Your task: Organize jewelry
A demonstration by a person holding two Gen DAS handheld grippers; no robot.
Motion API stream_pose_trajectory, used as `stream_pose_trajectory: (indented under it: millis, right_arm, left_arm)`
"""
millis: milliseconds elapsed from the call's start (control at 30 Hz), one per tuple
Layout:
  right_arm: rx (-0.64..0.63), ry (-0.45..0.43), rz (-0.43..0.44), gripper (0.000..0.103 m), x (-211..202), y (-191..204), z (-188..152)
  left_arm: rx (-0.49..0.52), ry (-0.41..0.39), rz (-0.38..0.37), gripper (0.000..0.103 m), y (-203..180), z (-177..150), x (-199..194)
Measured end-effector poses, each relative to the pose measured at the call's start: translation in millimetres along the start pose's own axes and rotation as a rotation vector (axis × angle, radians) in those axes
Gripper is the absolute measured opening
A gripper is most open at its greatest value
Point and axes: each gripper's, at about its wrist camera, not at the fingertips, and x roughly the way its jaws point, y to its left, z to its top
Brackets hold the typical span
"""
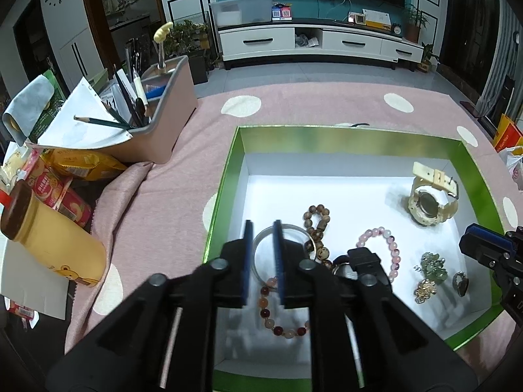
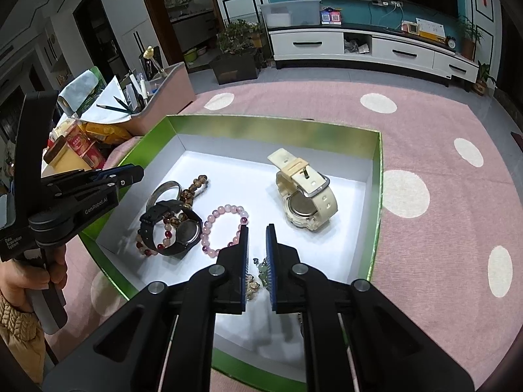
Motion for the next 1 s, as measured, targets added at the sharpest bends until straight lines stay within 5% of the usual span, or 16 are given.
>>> stream_pose_trajectory:
  millis: [200,400,600,1000]
  right_arm:
    - [-0.01,-0.027,-0.011,0.034,-17.8,1.6,1.4]
    - [-0.01,-0.05,-0.039,0.07,-40.2,1.9,6.5]
    - [0.007,-0.06,-0.079,0.099,-62.8,2.4,13.9]
    - [0.002,-0.09,-0.163,0.102,-101.6,11.6,26.9]
  left_arm:
    - [0.009,-0.019,0.005,0.047,-3.0,2.7,-17.8]
    - [0.004,-0.034,0.006,0.083,-6.1,6.4,-41.9]
    - [0.009,-0.015,0.005,0.098,-9.6,13.1,-67.9]
    - [0.054,-0.055,0.041,0.101,-24.4,27.6,-130.7]
